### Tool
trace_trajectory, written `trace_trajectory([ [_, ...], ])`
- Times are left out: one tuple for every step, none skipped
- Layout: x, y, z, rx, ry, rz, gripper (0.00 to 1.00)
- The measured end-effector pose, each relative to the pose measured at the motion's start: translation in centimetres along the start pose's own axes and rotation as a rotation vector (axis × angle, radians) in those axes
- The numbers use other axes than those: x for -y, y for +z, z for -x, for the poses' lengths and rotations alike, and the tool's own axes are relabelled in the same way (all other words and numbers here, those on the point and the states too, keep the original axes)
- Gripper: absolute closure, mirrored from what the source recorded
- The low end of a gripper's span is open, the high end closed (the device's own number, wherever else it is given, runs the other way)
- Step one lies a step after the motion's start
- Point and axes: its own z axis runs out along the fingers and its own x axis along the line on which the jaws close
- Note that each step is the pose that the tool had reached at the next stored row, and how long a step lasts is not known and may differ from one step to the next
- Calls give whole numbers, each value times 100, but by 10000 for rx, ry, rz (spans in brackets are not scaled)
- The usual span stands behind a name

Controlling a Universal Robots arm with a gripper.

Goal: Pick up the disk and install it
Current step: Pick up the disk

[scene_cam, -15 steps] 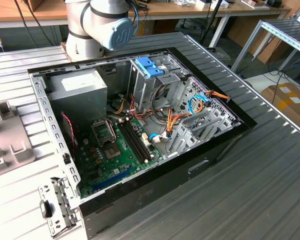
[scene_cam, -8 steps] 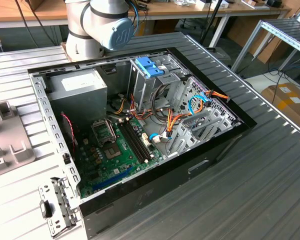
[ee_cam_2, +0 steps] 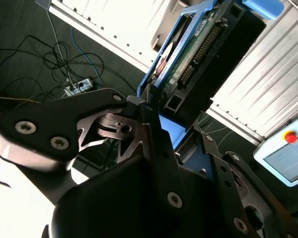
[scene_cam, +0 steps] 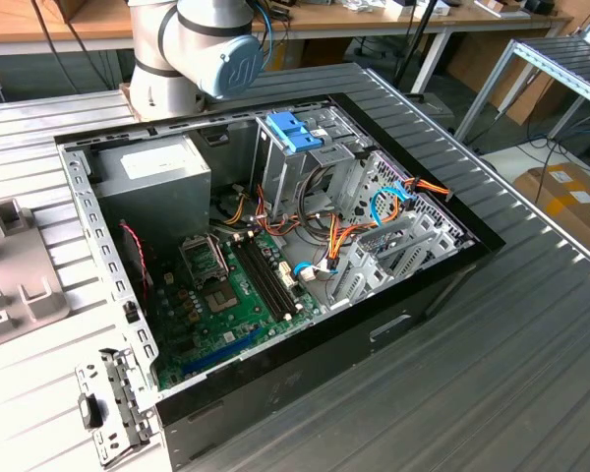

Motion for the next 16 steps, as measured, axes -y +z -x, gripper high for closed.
trace_trajectory([
  [0, -9, 0, 0, 0, 1, 63],
  [-1, -17, 1, 0, 0, 1, 63],
  [-1, -31, 1, 0, 0, 1, 63],
  [-1, -39, 2, 0, 0, 0, 63],
  [-2, -54, 3, 0, 1, 1, 63],
  [-2, -69, 4, 0, 1, 0, 63],
  [-3, -80, 4, 0, 1, 0, 63],
  [-3, -89, 5, 0, 1, 0, 63],
  [-3, -100, 5, 0, 0, 1, 63],
  [-3, -108, 5, 0, 0, 1, 63],
  [-3, -119, 6, 0, 0, 1, 63],
  [-4, -127, 6, 0, 0, 1, 63],
  [-4, -135, 6, 0, 0, 1, 63],
  [-4, -143, 7, 0, 0, 1, 63],
  [-5, -154, 7, 0, 0, 1, 63],
  [-5, -161, 8, 0, 0, 0, 63],
])
